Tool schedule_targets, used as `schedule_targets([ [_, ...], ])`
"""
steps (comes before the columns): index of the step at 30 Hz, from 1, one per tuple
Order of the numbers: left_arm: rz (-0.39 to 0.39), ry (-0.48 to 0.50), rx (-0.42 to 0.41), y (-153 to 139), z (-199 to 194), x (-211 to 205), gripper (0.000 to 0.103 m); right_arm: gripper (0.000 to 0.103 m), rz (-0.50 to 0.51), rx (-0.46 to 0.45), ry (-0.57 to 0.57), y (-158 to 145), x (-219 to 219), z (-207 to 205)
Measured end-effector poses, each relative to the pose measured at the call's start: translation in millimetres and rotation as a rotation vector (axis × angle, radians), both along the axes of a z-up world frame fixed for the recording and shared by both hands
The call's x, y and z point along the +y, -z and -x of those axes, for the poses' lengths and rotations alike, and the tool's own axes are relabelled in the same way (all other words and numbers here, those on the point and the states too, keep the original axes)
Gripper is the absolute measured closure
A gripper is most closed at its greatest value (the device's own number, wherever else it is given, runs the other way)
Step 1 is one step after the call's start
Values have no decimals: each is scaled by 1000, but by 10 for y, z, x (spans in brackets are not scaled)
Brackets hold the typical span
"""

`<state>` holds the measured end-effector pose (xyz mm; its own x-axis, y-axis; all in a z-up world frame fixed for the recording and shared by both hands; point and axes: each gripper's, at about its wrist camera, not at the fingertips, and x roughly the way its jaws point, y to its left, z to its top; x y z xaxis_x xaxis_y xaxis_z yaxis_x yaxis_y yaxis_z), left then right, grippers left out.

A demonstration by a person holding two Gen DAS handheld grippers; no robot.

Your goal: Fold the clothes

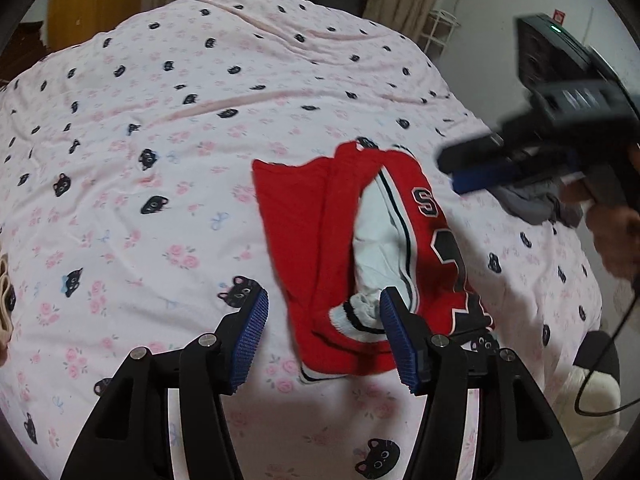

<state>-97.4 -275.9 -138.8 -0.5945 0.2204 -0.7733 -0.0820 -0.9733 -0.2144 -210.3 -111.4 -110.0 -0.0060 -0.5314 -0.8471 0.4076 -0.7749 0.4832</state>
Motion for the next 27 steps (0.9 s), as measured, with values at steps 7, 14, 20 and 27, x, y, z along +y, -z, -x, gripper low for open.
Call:
schedule_targets([
  [7, -23, 15, -31, 106, 13, -5, 48, 42, -34, -110, 143, 323, -181, 535],
  [14, -86, 3, -48, 176, 43, -83, 48, 51, -93, -169, 152, 612, -445, 755],
  [20, -97, 1, -55, 190, 43, -97, 47, 79, -210, -124, 96, 706, -688, 759],
  [27, -105, -2, -63, 195, 36, -114, 47, 96, -325, -48, 25, 648, -965, 719],
])
